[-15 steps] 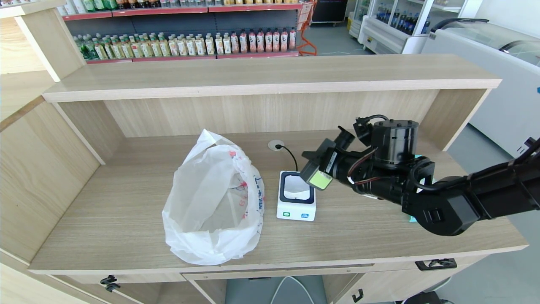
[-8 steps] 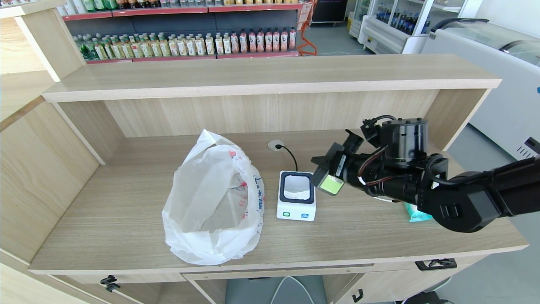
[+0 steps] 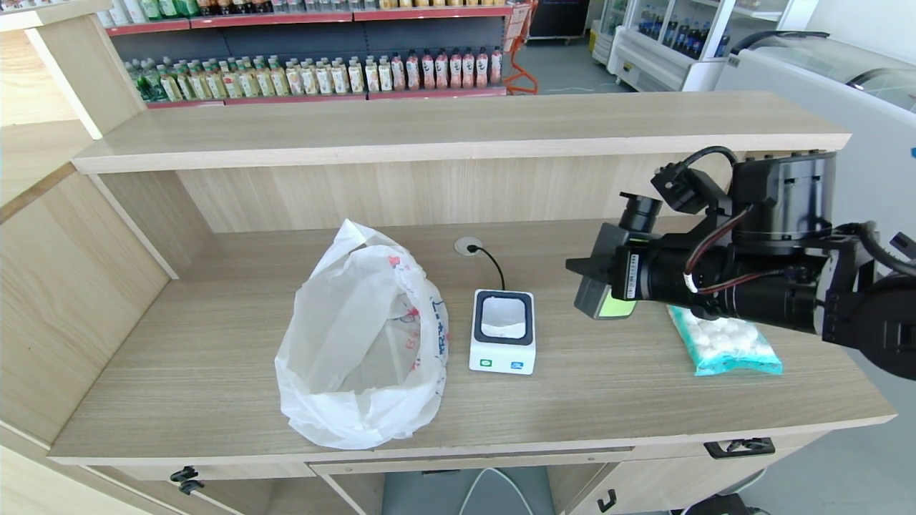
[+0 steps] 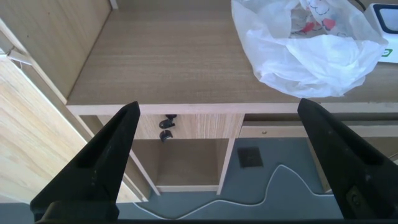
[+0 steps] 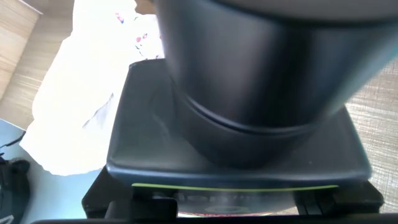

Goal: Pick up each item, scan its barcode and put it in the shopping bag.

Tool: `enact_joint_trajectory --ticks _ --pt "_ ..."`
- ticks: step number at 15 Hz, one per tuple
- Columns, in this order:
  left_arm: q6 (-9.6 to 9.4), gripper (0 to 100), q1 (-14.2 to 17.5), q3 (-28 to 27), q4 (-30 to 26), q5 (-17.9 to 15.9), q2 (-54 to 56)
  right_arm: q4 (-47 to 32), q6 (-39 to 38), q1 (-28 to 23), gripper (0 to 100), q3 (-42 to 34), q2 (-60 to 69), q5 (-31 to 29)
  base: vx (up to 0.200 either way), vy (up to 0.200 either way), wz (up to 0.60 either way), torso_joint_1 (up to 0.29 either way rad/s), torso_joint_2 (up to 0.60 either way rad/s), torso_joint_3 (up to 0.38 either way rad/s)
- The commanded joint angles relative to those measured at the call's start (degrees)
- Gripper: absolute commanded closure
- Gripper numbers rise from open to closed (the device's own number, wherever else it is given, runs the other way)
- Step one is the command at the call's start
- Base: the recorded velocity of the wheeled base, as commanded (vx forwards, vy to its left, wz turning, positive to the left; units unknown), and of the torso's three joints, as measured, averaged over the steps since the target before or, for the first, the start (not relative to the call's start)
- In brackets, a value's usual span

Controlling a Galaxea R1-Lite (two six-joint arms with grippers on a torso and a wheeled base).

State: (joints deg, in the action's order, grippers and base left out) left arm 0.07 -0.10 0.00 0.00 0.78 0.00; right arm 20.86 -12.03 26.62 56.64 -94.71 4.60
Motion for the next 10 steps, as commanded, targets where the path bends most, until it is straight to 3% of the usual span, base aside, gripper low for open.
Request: enact_joint_trajectory --ticks 1,7,10 --pt "0.01 0 0.01 0.00 0.00 0.01 0.00 -0.12 -0.01 0.09 100 -0.04 2.07 0.06 0.000 0.000 0.00 0.000 0.00 0.000" --pt "0.01 0 0.01 0.00 0.00 0.01 0.00 -3.28 6.41 -0.61 100 0.23 2.95 -0.03 0.000 0.000 0.00 0.000 0.00 0.000" --pt "0.01 0 0.01 0.00 0.00 0.01 -0.09 -3.28 6.76 -0.43 100 0.49 2.95 -0.03 0.000 0.000 0.60 0.004 0.00 0.002"
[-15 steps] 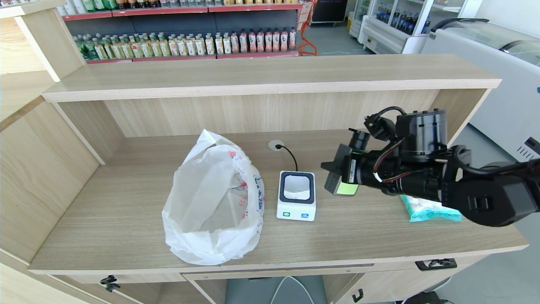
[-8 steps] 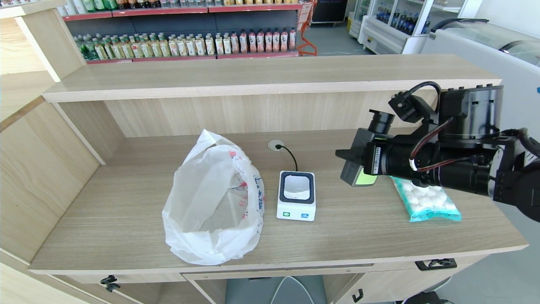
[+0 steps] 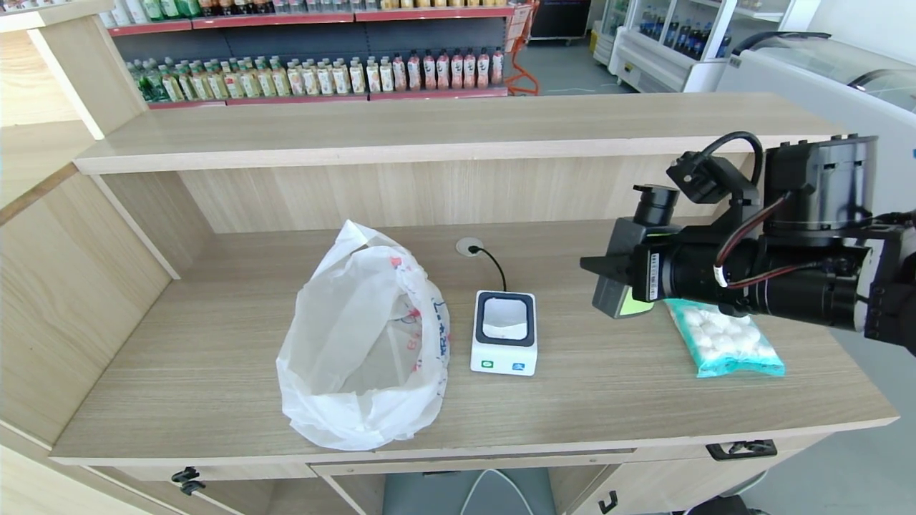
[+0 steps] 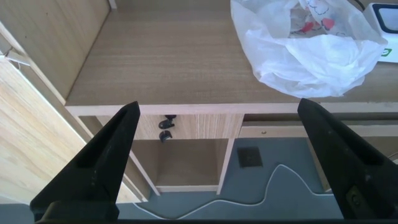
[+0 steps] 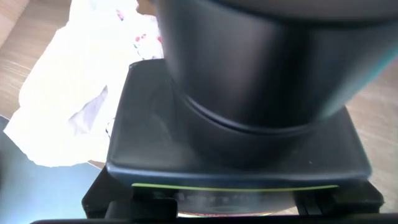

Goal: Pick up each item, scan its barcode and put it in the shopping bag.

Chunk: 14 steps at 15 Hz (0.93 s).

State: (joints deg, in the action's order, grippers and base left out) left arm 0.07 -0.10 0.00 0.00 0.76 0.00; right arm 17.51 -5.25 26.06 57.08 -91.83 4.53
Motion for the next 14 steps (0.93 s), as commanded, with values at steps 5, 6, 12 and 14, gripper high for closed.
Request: enact_joint_trajectory --ticks 5,6,12,14 --pt "0.01 0 0.01 0.00 0.00 0.04 -0.09 0.78 0.42 0.39 100 -0.12 -0.80 0.21 0.000 0.000 0.36 0.003 0.00 0.000" --pt "0.01 0 0.01 0.00 0.00 0.04 -0.09 0.86 0.60 0.30 100 -0.12 -1.42 0.21 0.000 0.000 0.00 0.000 0.00 0.000" --pt "0.01 0 0.01 0.00 0.00 0.04 -0.09 1.13 -0.28 -5.50 100 -0.04 -9.68 0.12 0.000 0.000 0.00 0.000 0.00 0.000" --pt "0.01 0 -0.08 0.00 0.00 0.04 -0.09 2.18 -2.13 -6.02 100 0.76 -12.67 0.12 0.000 0.000 0.00 0.000 0.00 0.000"
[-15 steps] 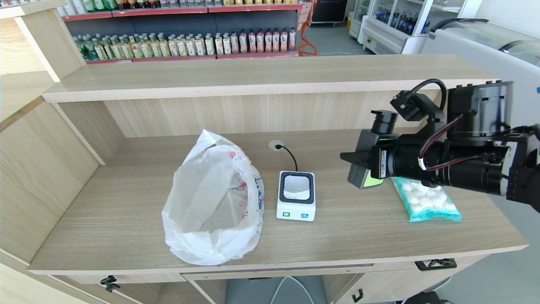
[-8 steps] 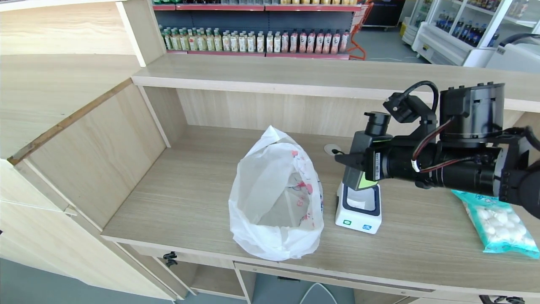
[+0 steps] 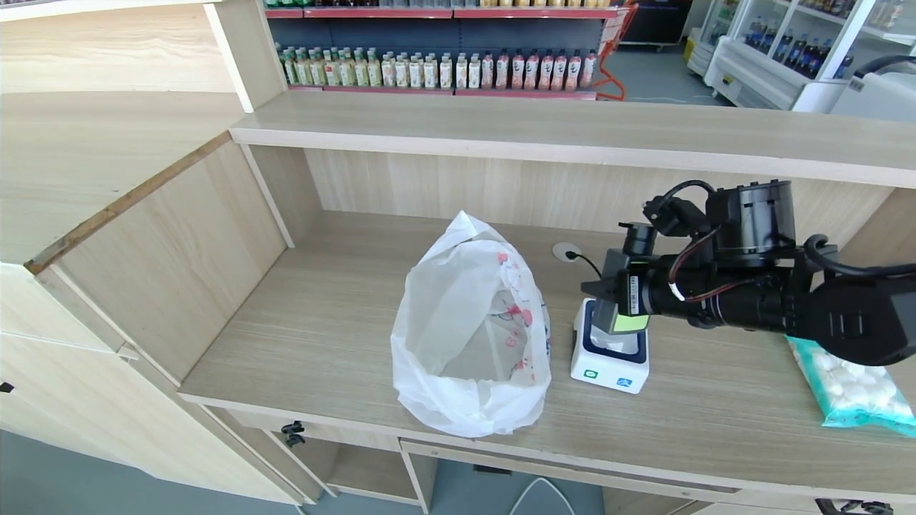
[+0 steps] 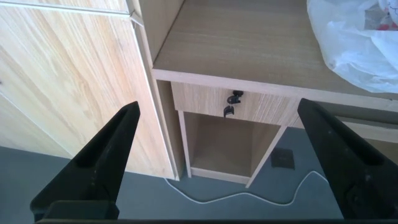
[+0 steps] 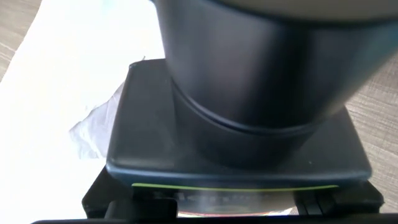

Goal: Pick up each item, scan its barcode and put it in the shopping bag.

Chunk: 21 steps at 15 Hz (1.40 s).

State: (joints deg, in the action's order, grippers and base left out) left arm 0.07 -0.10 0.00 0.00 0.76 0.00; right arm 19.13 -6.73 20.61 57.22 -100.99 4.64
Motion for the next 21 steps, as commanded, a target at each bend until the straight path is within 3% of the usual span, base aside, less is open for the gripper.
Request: enact_joint_trajectory --ticks 1,13,18,21 --pt "0.01 0 0.01 0.00 0.00 0.04 0.00 2.41 -1.36 -0.58 100 1.05 -5.45 0.01 0.000 0.000 0.00 0.000 0.00 0.000" --pt "0.01 0 0.01 0.00 0.00 0.04 -0.09 6.98 -3.47 -0.14 100 2.72 -10.37 0.89 0.000 0.000 0.00 0.000 0.00 0.000" --pt "0.01 0 0.01 0.00 0.00 0.04 -0.09 6.80 -2.68 0.66 100 4.74 -1.76 4.85 0.000 0.000 0.00 0.000 0.00 0.000" --pt "0.01 0 0.01 0.00 0.00 0.04 0.00 4.69 4.00 0.57 100 2.89 4.75 5.55 0.000 0.000 0.00 0.000 0.00 0.000"
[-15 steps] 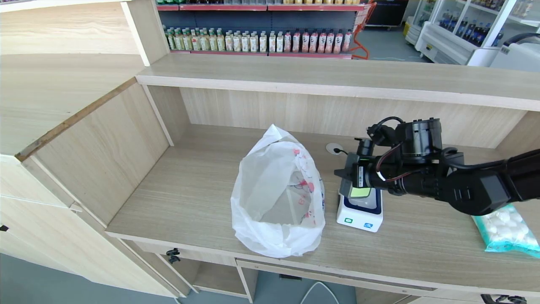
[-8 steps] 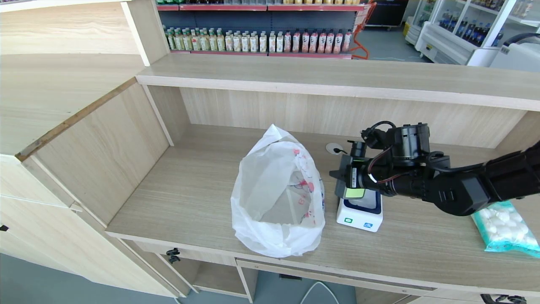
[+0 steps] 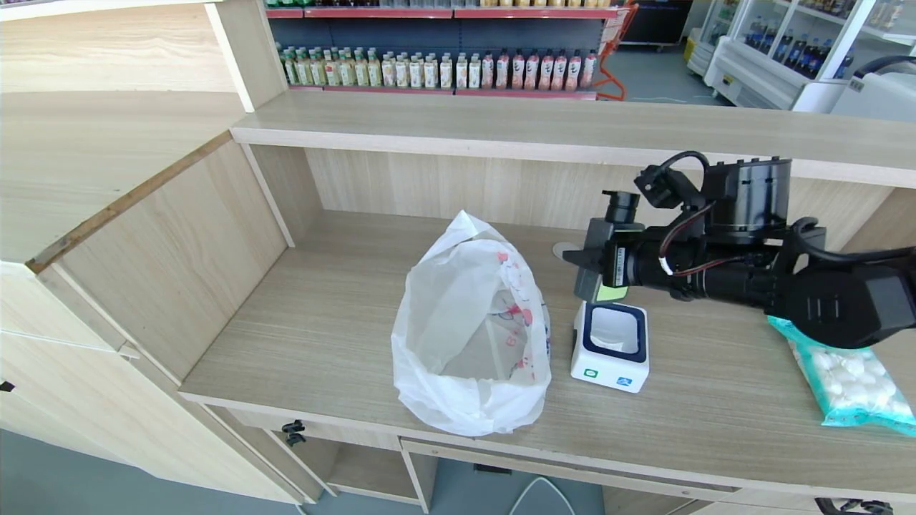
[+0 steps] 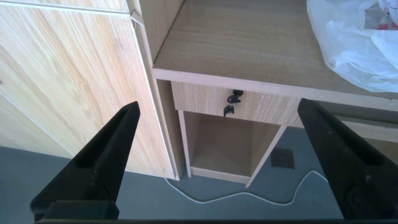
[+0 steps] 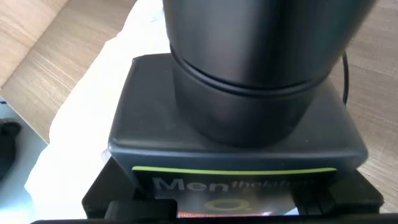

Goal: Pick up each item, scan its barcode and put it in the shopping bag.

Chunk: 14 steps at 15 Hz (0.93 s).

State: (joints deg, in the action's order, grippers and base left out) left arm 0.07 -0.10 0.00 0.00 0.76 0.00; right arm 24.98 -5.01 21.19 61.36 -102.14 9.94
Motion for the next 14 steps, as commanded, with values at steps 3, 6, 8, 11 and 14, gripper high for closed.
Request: enact_joint_trajectory --ticks 3,6,8,11,14 --pt "0.01 0 0.01 0.00 0.00 0.04 -0.09 -13.03 3.78 -0.18 100 -4.40 16.63 -0.36 0.000 0.000 0.00 0.000 0.00 0.000" --pt "0.01 0 0.01 0.00 0.00 0.04 0.00 -21.02 9.76 -0.27 100 -4.84 25.15 -0.71 0.000 0.000 0.00 0.000 0.00 0.000" --pt "0.01 0 0.01 0.00 0.09 0.04 -0.09 -21.02 16.08 -1.59 100 -5.37 27.26 -0.71 0.000 0.000 0.00 0.000 0.00 0.000" --pt "0.01 0 0.01 0.00 0.00 0.04 -0.09 -21.20 16.79 -2.82 100 -5.81 27.53 -0.27 0.000 0.000 0.20 0.001 0.00 0.004" --pt "0.01 0 0.01 0.00 0.00 0.04 -0.09 -19.35 16.79 -1.76 100 -5.63 26.56 -0.36 0.000 0.000 0.60 0.002 0.00 0.002"
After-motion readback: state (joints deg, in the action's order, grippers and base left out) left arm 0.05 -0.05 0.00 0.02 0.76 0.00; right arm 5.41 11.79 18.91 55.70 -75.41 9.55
